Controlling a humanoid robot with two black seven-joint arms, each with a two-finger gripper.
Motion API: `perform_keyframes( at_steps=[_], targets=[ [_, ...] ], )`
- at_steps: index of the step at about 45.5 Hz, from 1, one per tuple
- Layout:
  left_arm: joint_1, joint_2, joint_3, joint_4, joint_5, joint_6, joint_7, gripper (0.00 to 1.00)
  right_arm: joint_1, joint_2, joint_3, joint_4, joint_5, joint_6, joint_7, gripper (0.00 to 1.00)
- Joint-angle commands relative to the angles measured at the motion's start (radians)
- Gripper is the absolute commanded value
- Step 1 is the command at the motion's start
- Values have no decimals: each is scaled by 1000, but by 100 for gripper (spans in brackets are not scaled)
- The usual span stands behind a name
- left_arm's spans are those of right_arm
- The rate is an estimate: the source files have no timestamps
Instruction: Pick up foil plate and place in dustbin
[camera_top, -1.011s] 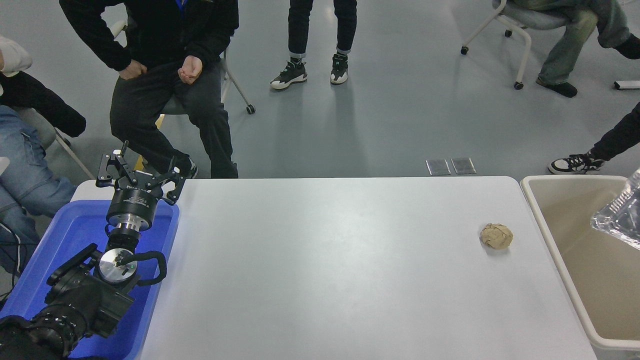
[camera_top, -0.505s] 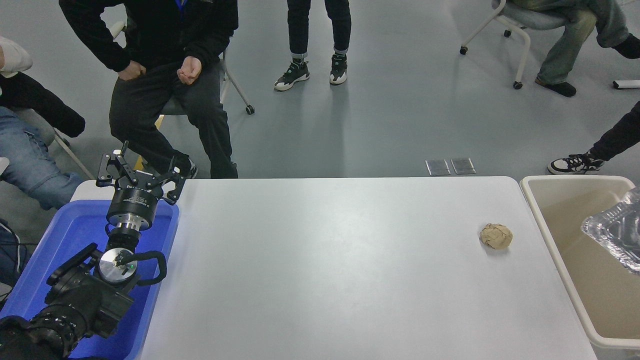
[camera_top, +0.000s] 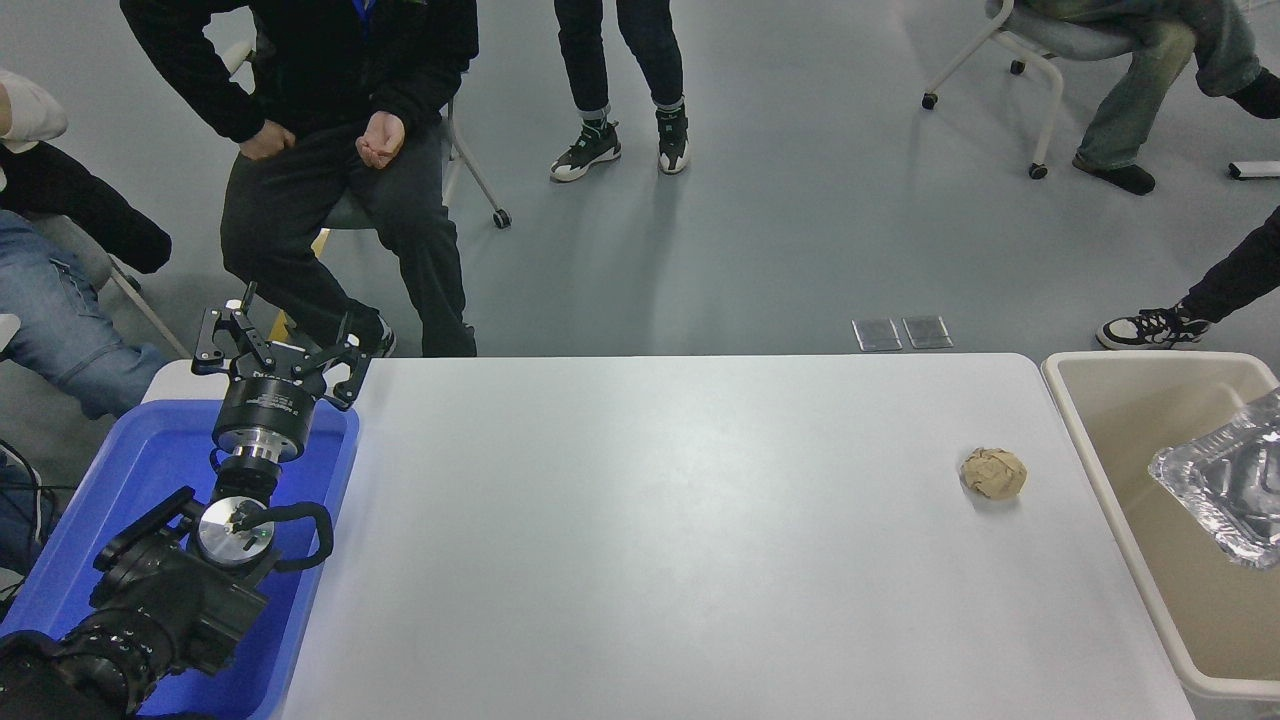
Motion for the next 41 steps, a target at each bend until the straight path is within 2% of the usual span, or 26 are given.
perform_keyframes(
  at_steps=[1, 3, 4, 14, 27, 29, 34, 41],
  targets=[
    [0, 0, 0, 0, -1, 0, 0, 99, -17, 6, -2, -10, 3, -98, 0, 68],
    [0, 0, 0, 0, 0, 0, 0, 99, -17, 6, -2, -8, 3, -111, 2, 79],
    [0, 0, 0, 0, 0, 0, -2, 99, -17, 6, -2, -8, 4, -112, 2, 81],
    [0, 0, 0, 0, 0, 0, 0, 99, -17, 7, -2, -8, 4, -112, 2, 95],
    [0, 0, 0, 0, 0, 0, 0, 99, -1, 3, -2, -4, 3, -112, 0, 95],
    [0, 0, 0, 0, 0, 0, 0, 99, 6, 3, -7, 3, 0, -109, 0, 99],
    [0, 0, 0, 0, 0, 0, 0, 99, 30, -5, -13, 16, -17, -94, 0, 100],
    [0, 0, 0, 0, 0, 0, 0, 99, 90, -54, -44, 88, -94, -66, -8, 100]
  ],
)
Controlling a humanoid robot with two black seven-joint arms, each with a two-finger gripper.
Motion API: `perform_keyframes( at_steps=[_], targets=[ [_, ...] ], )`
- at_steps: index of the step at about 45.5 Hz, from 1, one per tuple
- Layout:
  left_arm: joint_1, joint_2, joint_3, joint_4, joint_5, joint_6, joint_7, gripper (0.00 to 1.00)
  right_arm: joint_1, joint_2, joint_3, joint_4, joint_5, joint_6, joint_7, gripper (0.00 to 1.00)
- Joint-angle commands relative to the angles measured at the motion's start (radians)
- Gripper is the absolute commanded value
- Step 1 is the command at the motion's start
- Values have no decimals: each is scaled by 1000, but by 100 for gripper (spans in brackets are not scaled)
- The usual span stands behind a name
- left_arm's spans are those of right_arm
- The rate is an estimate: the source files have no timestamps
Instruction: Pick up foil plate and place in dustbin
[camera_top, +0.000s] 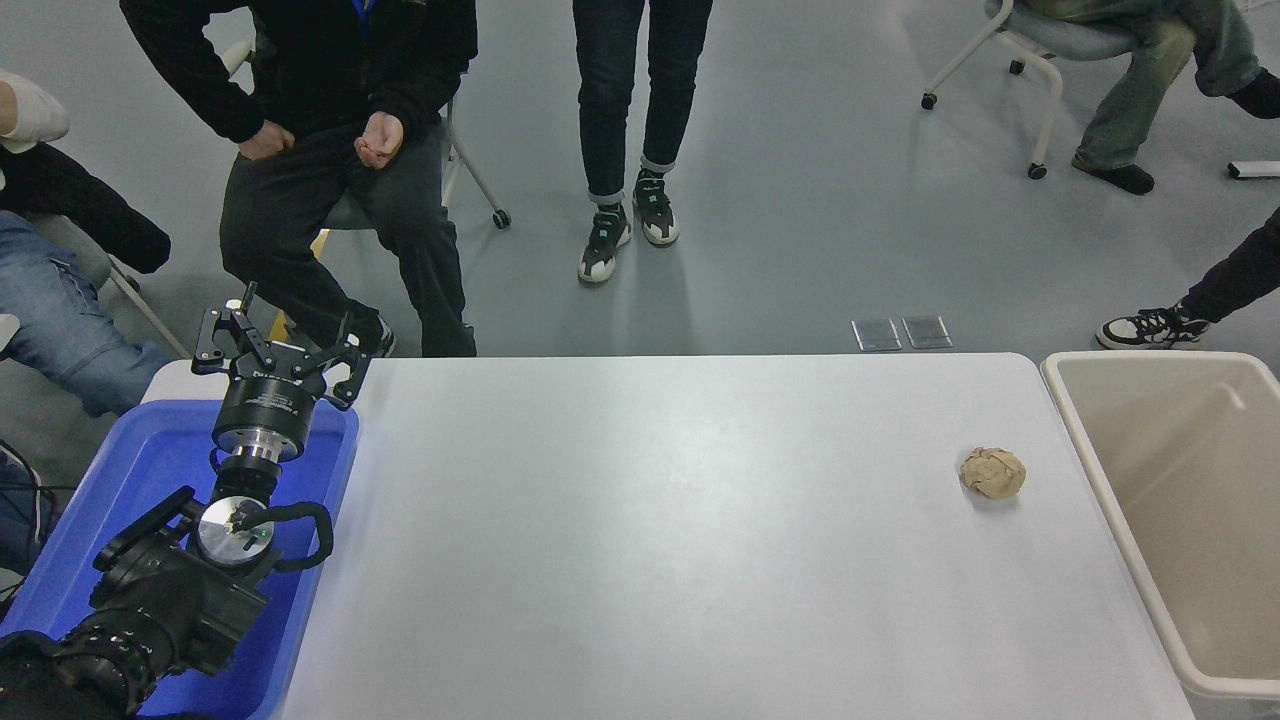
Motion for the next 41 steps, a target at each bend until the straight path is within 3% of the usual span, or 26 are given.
perform_keyframes(
  at_steps=[1, 9, 18, 31, 41],
  targets=[
    [0, 0, 0, 0, -1, 0, 0, 99, 76, -60, -36, 98, -93, 29, -14, 100],
    [0, 0, 0, 0, 0, 0, 0, 99, 152, -181, -68, 344, -248, 30, -112, 100],
    [0, 0, 0, 0, 0, 0, 0, 99, 280, -219, -144, 488, -356, 38, -224, 100],
    [0, 0, 0, 0, -1, 0, 0, 99, 566, -267, -440, 730, -357, 105, -230, 100],
    [0, 0, 0, 0, -1, 0, 0, 99, 705, -250, -595, 796, -342, 249, -227, 100]
  ],
)
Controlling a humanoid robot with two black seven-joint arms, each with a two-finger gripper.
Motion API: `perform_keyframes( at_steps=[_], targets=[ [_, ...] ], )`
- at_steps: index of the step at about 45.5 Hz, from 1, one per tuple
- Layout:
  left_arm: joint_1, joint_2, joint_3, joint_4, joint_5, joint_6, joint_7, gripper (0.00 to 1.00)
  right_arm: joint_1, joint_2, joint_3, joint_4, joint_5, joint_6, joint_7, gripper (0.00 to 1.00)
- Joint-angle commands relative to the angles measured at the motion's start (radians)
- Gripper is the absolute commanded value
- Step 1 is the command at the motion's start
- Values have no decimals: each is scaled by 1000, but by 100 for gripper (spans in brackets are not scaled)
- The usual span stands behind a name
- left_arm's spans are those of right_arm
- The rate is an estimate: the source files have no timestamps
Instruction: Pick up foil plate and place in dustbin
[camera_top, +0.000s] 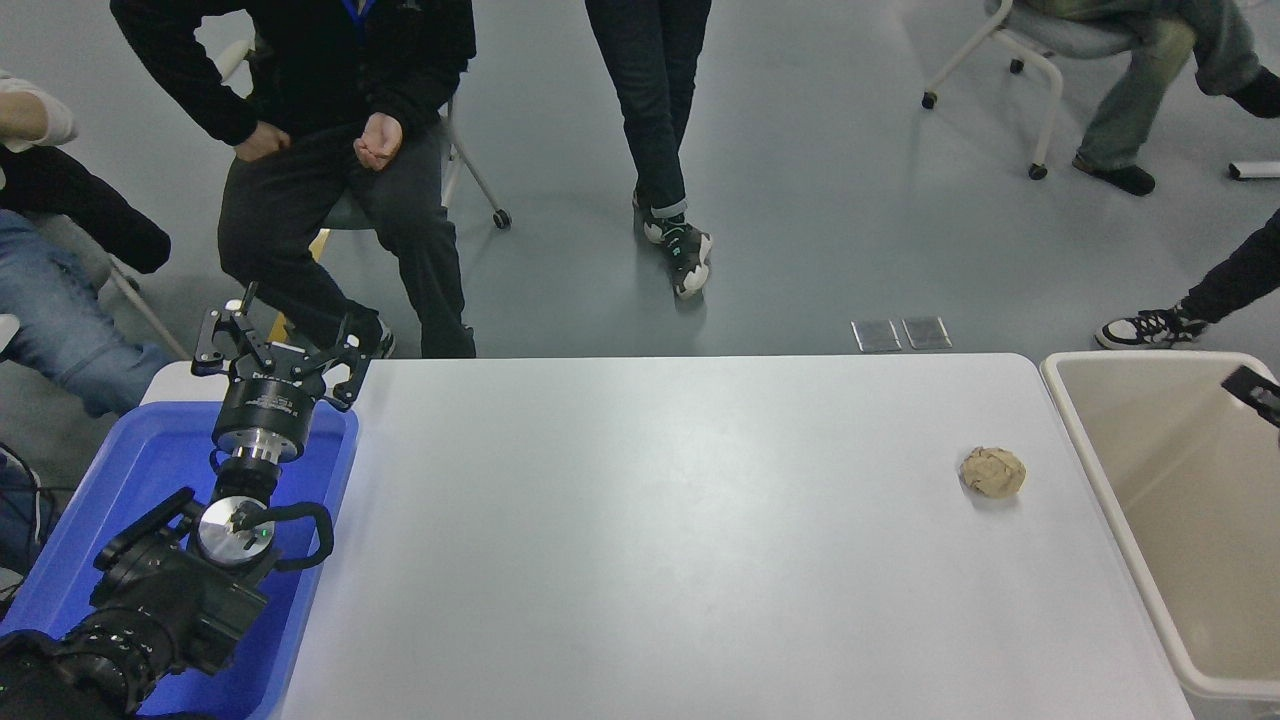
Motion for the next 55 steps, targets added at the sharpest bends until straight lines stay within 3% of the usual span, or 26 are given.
perform_keyframes(
  at_steps=[1, 15, 30, 55],
  targets=[
    [0, 0, 0, 0, -1, 0, 0, 99, 177, -3, -173, 119, 1, 137, -9, 100],
    [0, 0, 0, 0, 0, 0, 0, 99, 365, 20, -191, 190, 7, 592, -9, 100],
    [0, 0, 0, 0, 0, 0, 0, 99, 768, 322, -486, 246, 8, 971, -8, 100],
    [0, 0, 0, 0, -1, 0, 0, 99, 876, 407, -478, 317, 84, 982, -3, 100]
  ],
)
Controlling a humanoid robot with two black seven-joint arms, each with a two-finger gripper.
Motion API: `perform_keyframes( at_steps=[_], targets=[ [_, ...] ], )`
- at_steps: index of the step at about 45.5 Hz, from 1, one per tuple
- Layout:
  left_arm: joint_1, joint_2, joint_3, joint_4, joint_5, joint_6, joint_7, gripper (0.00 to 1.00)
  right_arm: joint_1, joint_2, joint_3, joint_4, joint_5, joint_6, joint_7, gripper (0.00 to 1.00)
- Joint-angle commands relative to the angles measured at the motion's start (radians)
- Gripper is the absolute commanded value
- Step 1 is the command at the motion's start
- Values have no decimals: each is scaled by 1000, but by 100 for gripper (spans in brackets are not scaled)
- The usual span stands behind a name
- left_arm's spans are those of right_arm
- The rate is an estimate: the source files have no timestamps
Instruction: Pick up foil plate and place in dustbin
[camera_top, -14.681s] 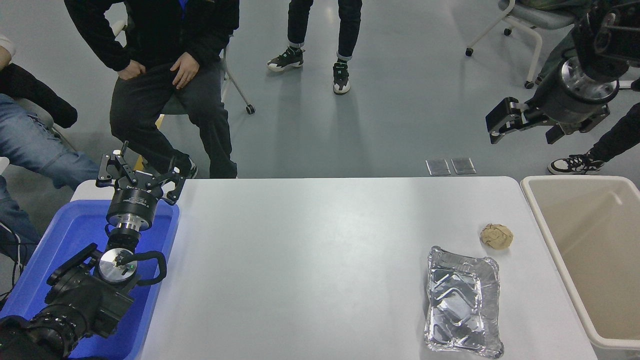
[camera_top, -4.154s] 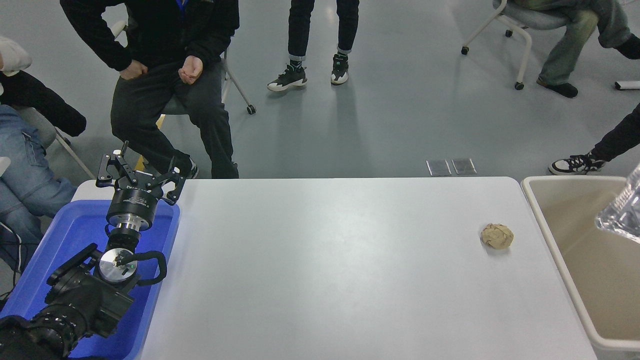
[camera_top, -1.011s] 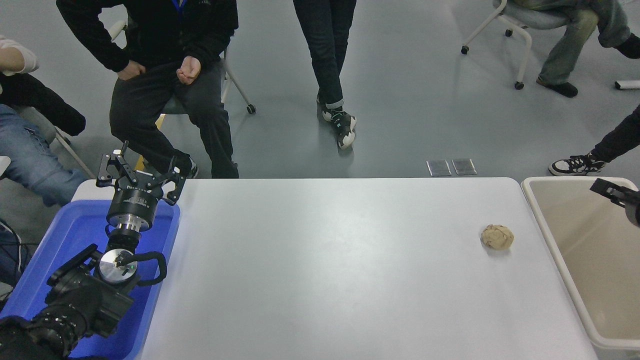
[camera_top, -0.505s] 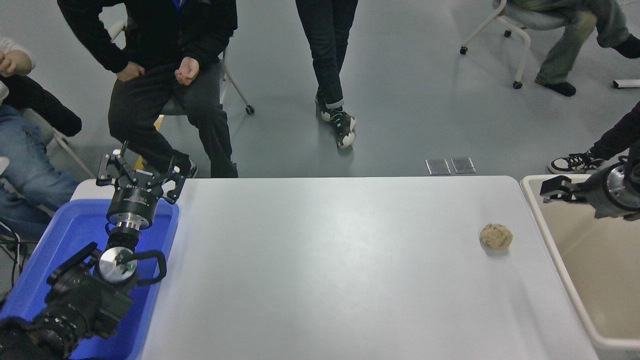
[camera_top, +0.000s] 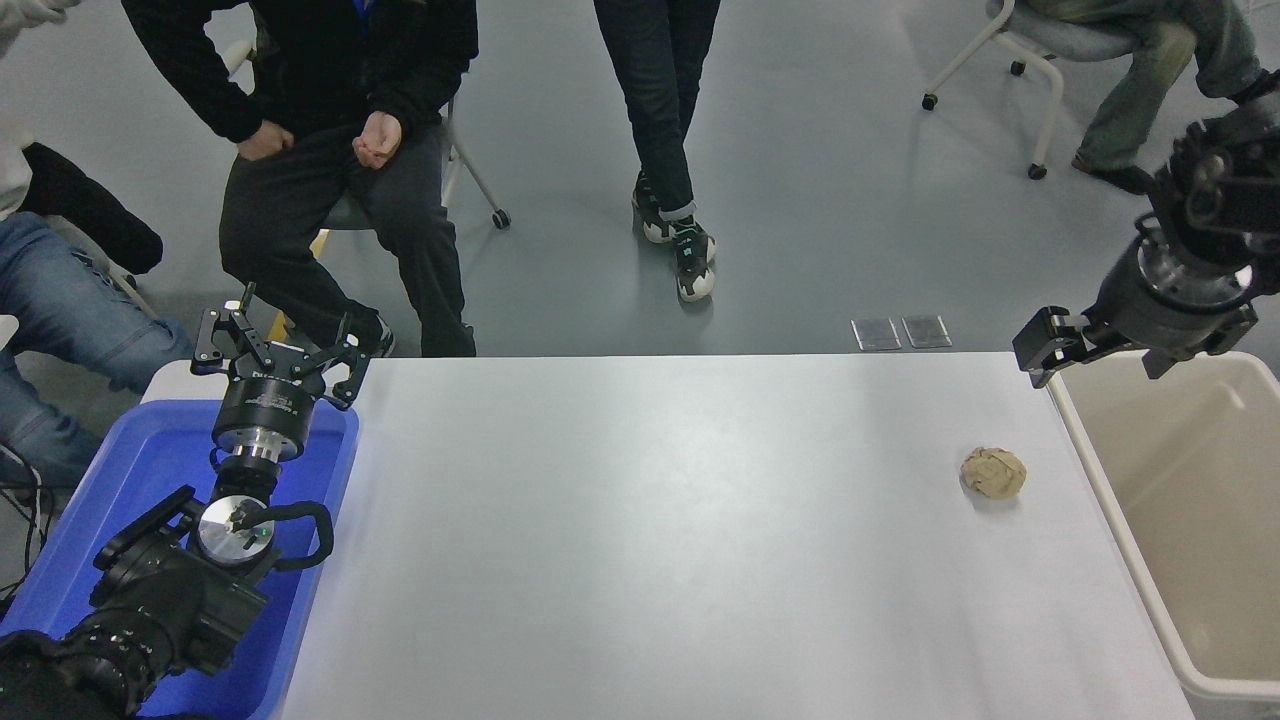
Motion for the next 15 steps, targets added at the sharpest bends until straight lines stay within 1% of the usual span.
perform_keyframes(
  at_steps=[1, 15],
  targets=[
    [0, 0, 0, 0, 0, 0, 0, 99, 44, 70, -1, 14, 18, 21, 4, 100],
    [0, 0, 0, 0, 0, 0, 0, 99, 69, 87, 27, 23, 35, 21, 4, 100]
  ],
)
